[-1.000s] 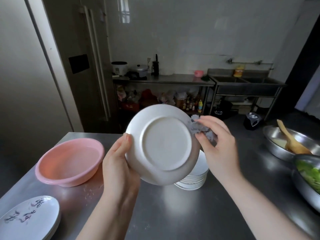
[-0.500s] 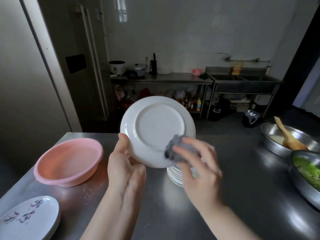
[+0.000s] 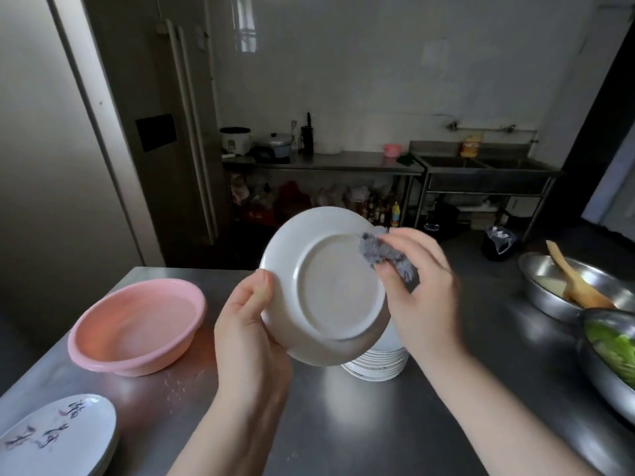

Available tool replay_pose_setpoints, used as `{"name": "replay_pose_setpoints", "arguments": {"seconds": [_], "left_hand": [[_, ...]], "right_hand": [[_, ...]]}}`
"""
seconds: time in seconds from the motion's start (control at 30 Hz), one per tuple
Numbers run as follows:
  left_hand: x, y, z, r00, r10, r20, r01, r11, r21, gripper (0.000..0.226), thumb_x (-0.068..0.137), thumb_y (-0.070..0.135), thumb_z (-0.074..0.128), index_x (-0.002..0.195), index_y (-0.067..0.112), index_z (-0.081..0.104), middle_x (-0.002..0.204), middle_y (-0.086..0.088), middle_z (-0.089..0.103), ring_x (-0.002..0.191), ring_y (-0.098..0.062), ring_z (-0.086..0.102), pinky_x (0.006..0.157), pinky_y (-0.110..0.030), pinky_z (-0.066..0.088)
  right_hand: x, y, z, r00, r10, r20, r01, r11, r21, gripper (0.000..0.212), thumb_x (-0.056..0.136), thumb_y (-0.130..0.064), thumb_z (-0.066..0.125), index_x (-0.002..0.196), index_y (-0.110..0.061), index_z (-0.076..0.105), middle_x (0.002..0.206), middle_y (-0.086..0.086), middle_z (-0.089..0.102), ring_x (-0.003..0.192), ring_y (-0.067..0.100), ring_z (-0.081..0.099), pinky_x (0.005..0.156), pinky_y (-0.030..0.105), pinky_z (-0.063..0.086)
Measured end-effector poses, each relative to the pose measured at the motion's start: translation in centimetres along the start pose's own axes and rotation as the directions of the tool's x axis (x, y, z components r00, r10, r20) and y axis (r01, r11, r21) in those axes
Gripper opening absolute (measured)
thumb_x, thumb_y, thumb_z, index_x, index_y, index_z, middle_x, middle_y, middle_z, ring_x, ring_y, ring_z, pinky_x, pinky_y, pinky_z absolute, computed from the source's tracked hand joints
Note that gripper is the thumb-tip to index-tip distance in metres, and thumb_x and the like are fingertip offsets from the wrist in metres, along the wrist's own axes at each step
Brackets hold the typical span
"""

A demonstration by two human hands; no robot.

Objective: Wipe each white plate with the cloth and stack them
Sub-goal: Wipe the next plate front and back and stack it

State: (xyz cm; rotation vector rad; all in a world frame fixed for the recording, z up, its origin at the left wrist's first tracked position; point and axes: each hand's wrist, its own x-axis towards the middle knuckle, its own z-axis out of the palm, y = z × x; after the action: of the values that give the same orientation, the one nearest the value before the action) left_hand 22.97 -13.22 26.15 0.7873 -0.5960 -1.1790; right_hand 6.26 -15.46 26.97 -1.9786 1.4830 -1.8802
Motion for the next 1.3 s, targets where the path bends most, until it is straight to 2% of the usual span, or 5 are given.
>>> {"name": "replay_pose_setpoints", "arguments": {"seconds": [0.37,0.5,0.83,1.17,1.3], "left_hand": [[-0.7,0.3,0.1,0.983,0.139,0.121,-0.155,0.979,0.133,0.018,0.078,0.028,0.069,0.081,0.010,0.070,0.084,-0.020,0.066,0.078,-0.028,0.058,0.075,-0.040,0.043],[-0.6,0.1,0.3,0.981,0.150,0.126,-0.169,0.974,0.153,0.014,0.077,0.027,0.073,0.077,0.013,0.070,0.079,-0.015,0.065,0.073,-0.025,0.056,0.070,-0.037,0.042],[-0.6,-0.8,-0.3,0.976,0.128,0.173,-0.168,0.955,0.242,0.016,0.085,0.015,0.065,0.071,0.017,0.071,0.072,-0.008,0.066,0.065,-0.015,0.058,0.059,-0.024,0.045],[0.4,0.1,-0.2,0.999,-0.041,-0.029,0.036,0.986,-0.165,0.032,0.097,0.022,0.056,0.074,0.019,0.077,0.080,0.008,0.075,0.073,-0.007,0.071,0.064,-0.027,0.057],[0.4,0.6,0.9,0.993,-0.091,-0.072,0.068,0.960,-0.270,0.017,0.099,0.023,0.055,0.096,0.015,0.069,0.078,0.004,0.076,0.071,-0.007,0.073,0.061,-0.028,0.056]], "right_hand": [[-0.1,-1.8,1.0,0.802,-0.523,0.289,0.542,0.840,0.016,0.038,0.078,0.015,0.053,0.100,-0.009,0.074,0.119,0.008,0.062,0.115,0.024,0.055,0.100,0.033,0.044],[0.3,-1.7,1.1,0.938,-0.324,0.121,0.332,0.942,-0.055,0.043,0.072,0.021,0.060,0.099,-0.009,0.074,0.118,0.005,0.062,0.115,0.021,0.055,0.101,0.032,0.043],[0.5,-3.8,1.3,0.929,-0.252,0.272,0.243,0.968,0.066,0.030,0.082,0.004,0.065,0.104,-0.016,0.072,0.122,-0.003,0.059,0.119,0.013,0.052,0.100,0.025,0.043],[-3.2,1.9,-0.6,0.990,0.140,-0.014,-0.139,0.989,0.051,0.036,0.081,0.006,0.067,0.104,-0.022,0.066,0.114,-0.009,0.060,0.109,0.005,0.057,0.094,0.020,0.045],[-8.4,0.7,1.2,0.993,-0.080,-0.092,0.074,0.995,-0.066,0.031,0.081,-0.007,0.061,0.106,-0.024,0.070,0.118,-0.006,0.059,0.110,0.011,0.058,0.091,0.026,0.049]]}}
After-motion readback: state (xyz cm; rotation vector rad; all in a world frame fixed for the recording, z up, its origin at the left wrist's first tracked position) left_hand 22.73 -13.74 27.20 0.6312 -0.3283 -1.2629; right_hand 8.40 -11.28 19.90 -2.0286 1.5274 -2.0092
